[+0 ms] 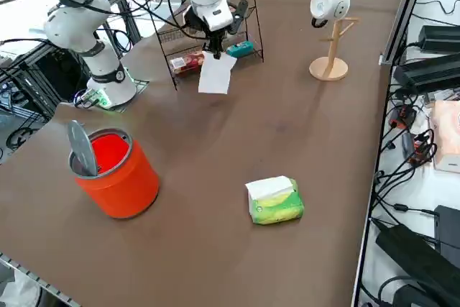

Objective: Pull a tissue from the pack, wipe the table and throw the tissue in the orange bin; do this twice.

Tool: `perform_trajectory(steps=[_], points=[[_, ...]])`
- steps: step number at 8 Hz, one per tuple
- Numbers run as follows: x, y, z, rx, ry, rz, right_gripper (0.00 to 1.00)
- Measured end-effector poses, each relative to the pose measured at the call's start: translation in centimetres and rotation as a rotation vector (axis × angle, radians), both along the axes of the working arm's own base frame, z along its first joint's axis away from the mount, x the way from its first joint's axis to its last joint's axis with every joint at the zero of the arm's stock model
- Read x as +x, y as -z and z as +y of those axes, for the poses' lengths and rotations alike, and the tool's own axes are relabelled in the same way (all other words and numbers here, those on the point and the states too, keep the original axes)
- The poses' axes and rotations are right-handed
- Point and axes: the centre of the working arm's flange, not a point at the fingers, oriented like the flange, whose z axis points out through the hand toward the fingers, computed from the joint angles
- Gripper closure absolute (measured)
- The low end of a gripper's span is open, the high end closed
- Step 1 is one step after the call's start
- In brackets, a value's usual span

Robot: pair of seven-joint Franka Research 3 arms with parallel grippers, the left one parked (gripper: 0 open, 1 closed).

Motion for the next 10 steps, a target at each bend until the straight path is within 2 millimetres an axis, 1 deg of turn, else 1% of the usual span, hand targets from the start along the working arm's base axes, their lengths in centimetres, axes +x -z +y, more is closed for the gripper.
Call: perform_trajectory(steps=[2,3,7,10], points=[[-0.8,1.0,2.8,-0.014,-0.004,0.015,0.99],[-1.3,1.6,3.4,-0.017,-0.010,0.028,0.99],[-3.1,4.0,3.1,-0.026,-0.008,0.078,0.99],[-3.8,4.9,3.0,-0.030,-0.004,0.098,0.99]])
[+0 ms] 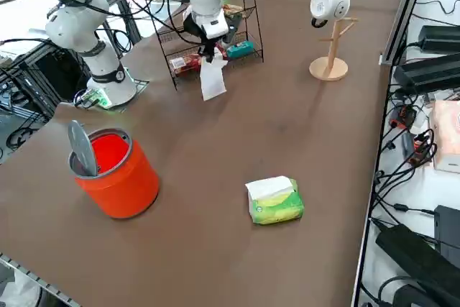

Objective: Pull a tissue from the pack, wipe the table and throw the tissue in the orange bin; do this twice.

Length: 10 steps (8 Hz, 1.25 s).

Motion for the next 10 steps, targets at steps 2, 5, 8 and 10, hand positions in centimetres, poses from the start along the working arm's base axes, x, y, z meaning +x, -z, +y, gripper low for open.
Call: perform_trajectory(steps=[2,5,8,10], points=[[-0.5,0.6,0.1,-0.004,0.004,0.012,0.99],[-0.8,1.7,-0.1,-0.014,0.018,0.003,0.99],[-0.3,3.5,-0.2,-0.026,0.032,-0.007,0.99],[0.1,4.5,-0.3,-0.034,0.041,-0.019,0.99]])
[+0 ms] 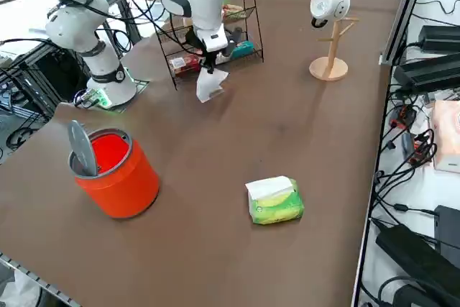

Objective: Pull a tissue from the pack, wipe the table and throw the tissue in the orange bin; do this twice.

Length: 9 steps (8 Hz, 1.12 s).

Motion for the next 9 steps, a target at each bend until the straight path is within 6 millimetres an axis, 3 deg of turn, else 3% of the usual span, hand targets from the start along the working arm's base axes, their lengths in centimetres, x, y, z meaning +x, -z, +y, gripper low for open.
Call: perform_trajectory(steps=[5,9], points=[[0.7,1.7,-0.5,-0.010,0.001,-0.028,0.99],[1.3,3.8,-2.1,-0.015,-0.014,-0.049,0.99]])
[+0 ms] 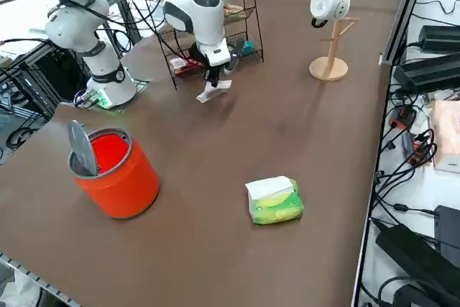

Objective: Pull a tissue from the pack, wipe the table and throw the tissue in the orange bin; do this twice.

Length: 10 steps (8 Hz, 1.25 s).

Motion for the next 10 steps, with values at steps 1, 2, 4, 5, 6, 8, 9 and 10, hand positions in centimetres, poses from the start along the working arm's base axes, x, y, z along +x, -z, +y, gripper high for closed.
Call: perform_trajectory(steps=[1,2,4,5,6,8,9,10], points=[[0.1,0.5,-0.1,-0.004,0.000,-0.005,0.99],[0.2,0.9,-0.1,-0.006,-0.003,-0.010,0.99],[0.2,1.7,-0.2,-0.009,-0.017,-0.011,0.98],[0.2,2.0,-0.2,-0.010,-0.020,-0.009,0.98],[0.2,2.2,-0.2,-0.011,-0.020,-0.007,0.98],[0.2,2.5,-0.3,-0.011,-0.021,-0.004,0.98],[0.2,2.5,-0.3,-0.011,-0.023,-0.002,0.98],[0.1,2.6,-0.3,-0.011,-0.025,-0.001,0.98]])
